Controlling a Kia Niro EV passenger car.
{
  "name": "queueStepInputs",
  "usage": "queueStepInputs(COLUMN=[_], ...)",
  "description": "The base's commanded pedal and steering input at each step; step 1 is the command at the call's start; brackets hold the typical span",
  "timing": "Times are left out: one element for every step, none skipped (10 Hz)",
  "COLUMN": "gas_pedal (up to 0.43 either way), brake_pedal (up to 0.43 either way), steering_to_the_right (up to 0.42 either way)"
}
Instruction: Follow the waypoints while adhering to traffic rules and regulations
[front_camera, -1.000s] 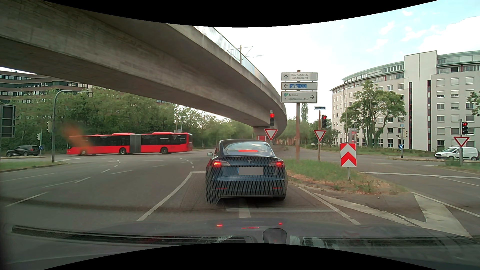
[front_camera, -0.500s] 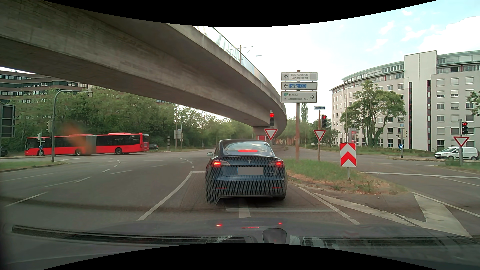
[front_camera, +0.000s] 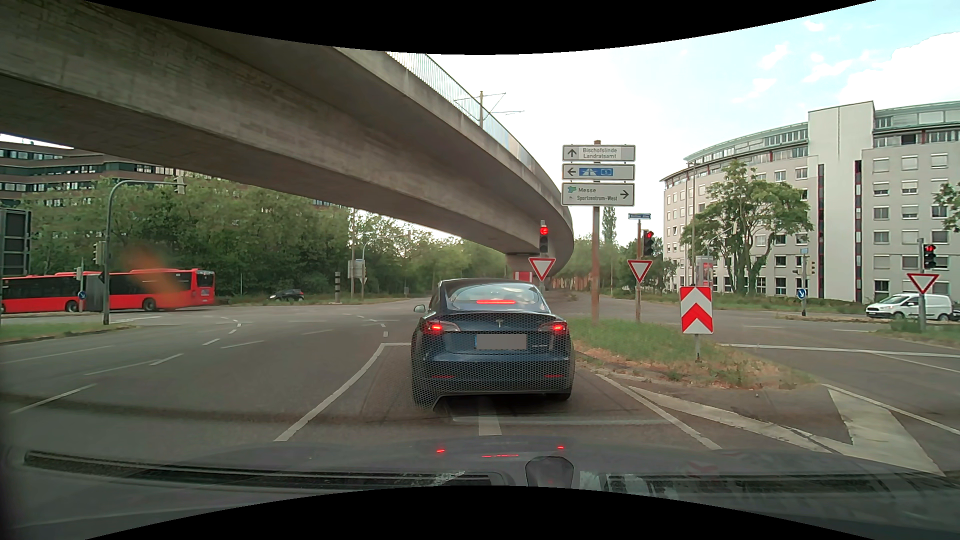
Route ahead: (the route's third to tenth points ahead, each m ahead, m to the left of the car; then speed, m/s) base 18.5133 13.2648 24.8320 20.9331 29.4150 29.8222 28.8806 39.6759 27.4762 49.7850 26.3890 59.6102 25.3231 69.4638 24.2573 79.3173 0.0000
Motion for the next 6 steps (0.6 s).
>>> queueStepInputs(gas_pedal=[0.000,0.000,0.000,0.000,0.000,0.000], brake_pedal=[0.287,0.287,0.287,0.287,0.287,0.287], steering_to_the_right=[-0.012,-0.012,-0.012,-0.012,-0.012,-0.012])
